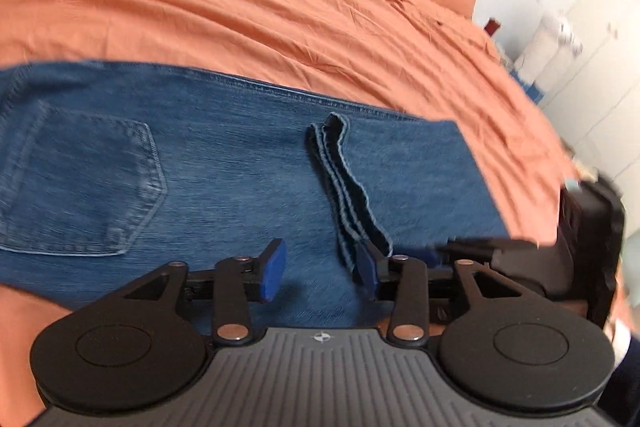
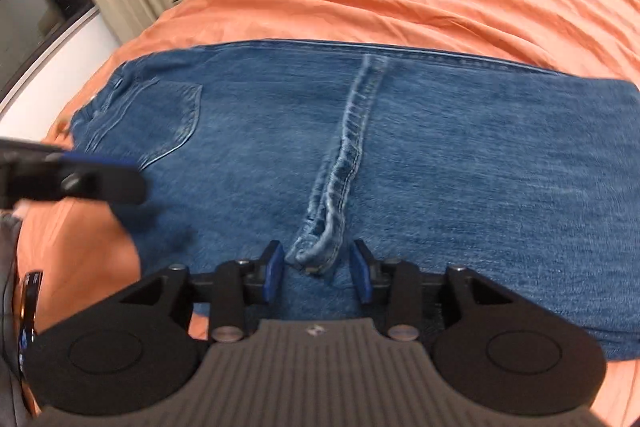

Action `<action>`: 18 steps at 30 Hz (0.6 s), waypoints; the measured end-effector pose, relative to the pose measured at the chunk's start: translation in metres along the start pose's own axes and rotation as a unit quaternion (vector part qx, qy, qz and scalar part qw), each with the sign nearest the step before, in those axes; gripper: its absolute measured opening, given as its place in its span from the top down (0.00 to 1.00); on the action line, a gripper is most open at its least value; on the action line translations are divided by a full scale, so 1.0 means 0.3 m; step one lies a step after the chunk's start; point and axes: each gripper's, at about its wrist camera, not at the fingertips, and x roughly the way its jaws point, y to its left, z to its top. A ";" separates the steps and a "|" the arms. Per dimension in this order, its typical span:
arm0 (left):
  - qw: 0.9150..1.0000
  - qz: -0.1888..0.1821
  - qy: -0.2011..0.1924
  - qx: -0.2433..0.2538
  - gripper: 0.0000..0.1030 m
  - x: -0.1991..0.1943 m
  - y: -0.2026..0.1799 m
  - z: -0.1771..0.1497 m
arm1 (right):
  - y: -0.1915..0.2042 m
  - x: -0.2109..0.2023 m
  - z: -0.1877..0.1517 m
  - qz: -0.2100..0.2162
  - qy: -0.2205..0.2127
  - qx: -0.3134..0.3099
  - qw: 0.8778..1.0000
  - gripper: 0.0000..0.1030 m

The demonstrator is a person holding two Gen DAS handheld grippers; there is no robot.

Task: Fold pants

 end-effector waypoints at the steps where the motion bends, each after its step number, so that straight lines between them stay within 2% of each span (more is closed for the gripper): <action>1: 1.000 -0.014 -0.002 -0.020 0.49 0.019 0.016 0.009 | -0.008 -0.009 0.005 0.009 0.002 0.005 1.000 0.67; 3: 0.997 -0.037 -0.005 -0.062 0.44 0.064 0.043 0.029 | -0.039 -0.043 0.020 0.025 -0.005 0.022 0.999 0.63; 5: 0.993 -0.065 -0.009 -0.103 0.42 0.114 0.072 0.056 | -0.086 -0.094 0.034 0.025 -0.022 0.041 0.999 0.50; 7: 0.988 -0.079 -0.011 -0.130 0.41 0.170 0.092 0.085 | -0.146 -0.144 0.043 0.009 -0.042 0.051 0.998 0.49; 11: 0.979 -0.093 -0.016 -0.179 0.40 0.287 0.133 0.145 | -0.289 -0.221 0.032 -0.053 -0.084 0.065 0.993 0.49; 14: 0.973 -0.106 -0.014 -0.206 0.39 0.375 0.156 0.184 | -0.417 -0.269 -0.002 -0.068 -0.109 0.104 0.986 0.49; 17: 0.976 -0.084 -0.006 -0.198 0.40 0.451 0.156 0.214 | -0.528 -0.311 -0.027 -0.070 -0.140 0.137 0.978 0.50; 18: 0.979 -0.081 -0.005 -0.189 0.44 0.466 0.151 0.218 | -0.558 -0.322 -0.040 -0.073 -0.149 0.144 0.976 0.50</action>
